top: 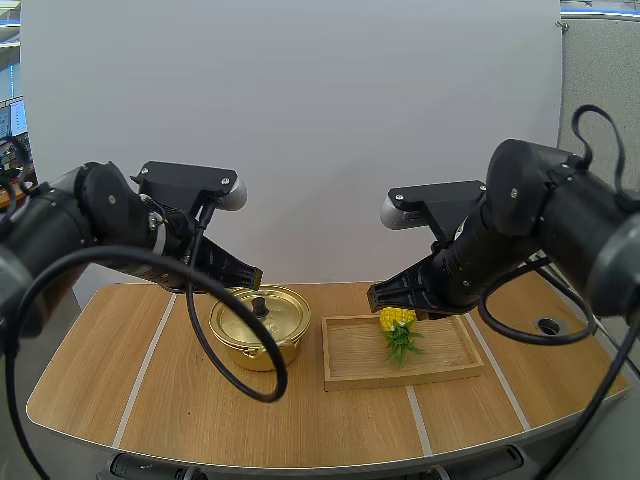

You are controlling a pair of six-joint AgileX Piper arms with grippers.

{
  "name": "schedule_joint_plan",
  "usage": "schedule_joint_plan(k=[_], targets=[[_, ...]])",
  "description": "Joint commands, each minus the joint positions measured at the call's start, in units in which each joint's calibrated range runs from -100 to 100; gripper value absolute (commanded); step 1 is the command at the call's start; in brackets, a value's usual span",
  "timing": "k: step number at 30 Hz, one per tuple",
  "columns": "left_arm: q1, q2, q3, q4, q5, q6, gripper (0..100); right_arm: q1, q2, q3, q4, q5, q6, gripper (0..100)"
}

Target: Open the pot, put the pineapple inside, and close it

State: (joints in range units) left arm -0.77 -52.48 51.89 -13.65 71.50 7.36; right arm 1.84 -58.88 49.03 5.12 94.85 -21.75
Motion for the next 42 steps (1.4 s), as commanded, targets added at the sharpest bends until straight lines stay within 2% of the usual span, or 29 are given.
schedule_joint_plan(k=[1,3,5,7,8,12,15,17,22,29,34,42], targets=[[0.06,3.07,-0.34,-1.0,-1.39,0.23,1,-0.2,1.1,-0.14,-0.31,-1.1,0.57,0],[0.06,3.6,-0.34,-1.0,-1.39,0.23,7,-0.2,1.1,-0.14,-0.31,-1.1,0.57,0],[0.06,3.6,-0.34,-1.0,-2.12,0.23,19,-0.2,1.09,-0.14,-0.31,-1.1,0.57,0],[0.06,3.6,-0.34,-1.0,-2.64,0.23,37,-0.2,1.09,-0.14,-0.31,-1.47,0.57,0],[0.06,3.6,-0.34,-1.0,-2.64,0.23,49,-0.2,1.09,-0.14,-0.31,-1.65,0.57,4],[0.06,3.6,-0.34,-1.0,-2.64,1.88,98,-0.2,1.09,-0.14,-0.31,-1.85,0.57,47],[0.06,3.6,-0.34,-1.0,-2.48,4.05,100,-0.2,1.09,-0.14,-0.31,-1.85,0.57,81],[0.06,3.6,-0.34,-1.0,-2.03,4.78,100,-0.2,1.09,-0.14,-0.31,-1.85,0.57,100],[0.06,3.6,-0.34,-1.0,-2.2,5.83,100,-0.2,1.09,-0.14,-0.31,-1.85,0.57,100],[-0.01,4.85,-0.34,-4.4,-2.03,16.21,100,-0.2,1.09,-0.14,-0.31,-1.85,0.57,100],[-0.01,11.25,-1.02,-5.88,-2.03,19.41,100,-0.2,1.09,-0.14,-0.31,-1.85,0.57,100],[-0.01,26.52,-7.88,-5.88,-1.91,20.81,100,-0.2,1.09,-0.14,-0.31,-1.85,0.57,100]])
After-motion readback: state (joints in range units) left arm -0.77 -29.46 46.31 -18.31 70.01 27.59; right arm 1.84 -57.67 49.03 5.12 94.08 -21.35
